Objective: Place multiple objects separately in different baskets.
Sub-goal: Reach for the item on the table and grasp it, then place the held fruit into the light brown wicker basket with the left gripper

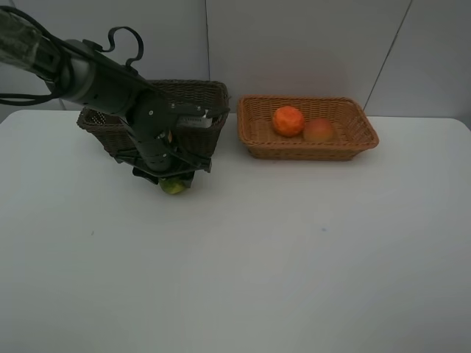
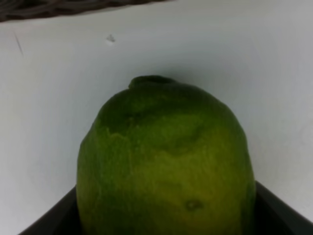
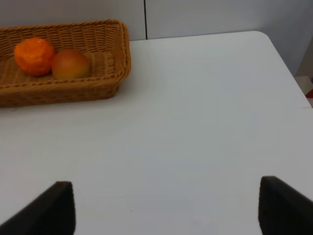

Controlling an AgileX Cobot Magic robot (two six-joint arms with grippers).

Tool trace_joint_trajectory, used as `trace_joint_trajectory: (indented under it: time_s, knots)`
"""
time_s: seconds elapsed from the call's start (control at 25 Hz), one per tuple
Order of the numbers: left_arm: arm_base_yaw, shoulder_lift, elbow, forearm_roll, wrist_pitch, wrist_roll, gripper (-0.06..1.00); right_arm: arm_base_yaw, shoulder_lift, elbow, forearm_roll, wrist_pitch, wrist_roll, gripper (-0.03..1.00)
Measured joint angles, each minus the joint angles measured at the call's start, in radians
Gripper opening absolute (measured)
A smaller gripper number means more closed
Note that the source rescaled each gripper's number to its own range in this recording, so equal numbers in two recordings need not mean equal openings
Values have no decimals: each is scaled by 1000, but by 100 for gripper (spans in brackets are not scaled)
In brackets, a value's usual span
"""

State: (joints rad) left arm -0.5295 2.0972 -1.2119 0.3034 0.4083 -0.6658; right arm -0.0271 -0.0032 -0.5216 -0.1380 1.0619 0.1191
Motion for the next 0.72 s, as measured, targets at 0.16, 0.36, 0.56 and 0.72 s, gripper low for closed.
trace_joint_trajectory:
  time_s: [0.16, 0.36, 0.56, 0.72]
  knots:
    - [0, 0, 0, 0, -1, 0, 75, 0, 0, 0, 0, 0, 0, 70]
    - [0, 0, 0, 0, -2, 0, 75, 0, 0, 0, 0, 0, 0, 70]
    - [0, 0, 0, 0, -2, 0, 75, 0, 0, 0, 0, 0, 0, 70]
    - [0, 0, 0, 0, -3, 0, 75, 0, 0, 0, 0, 0, 0, 70]
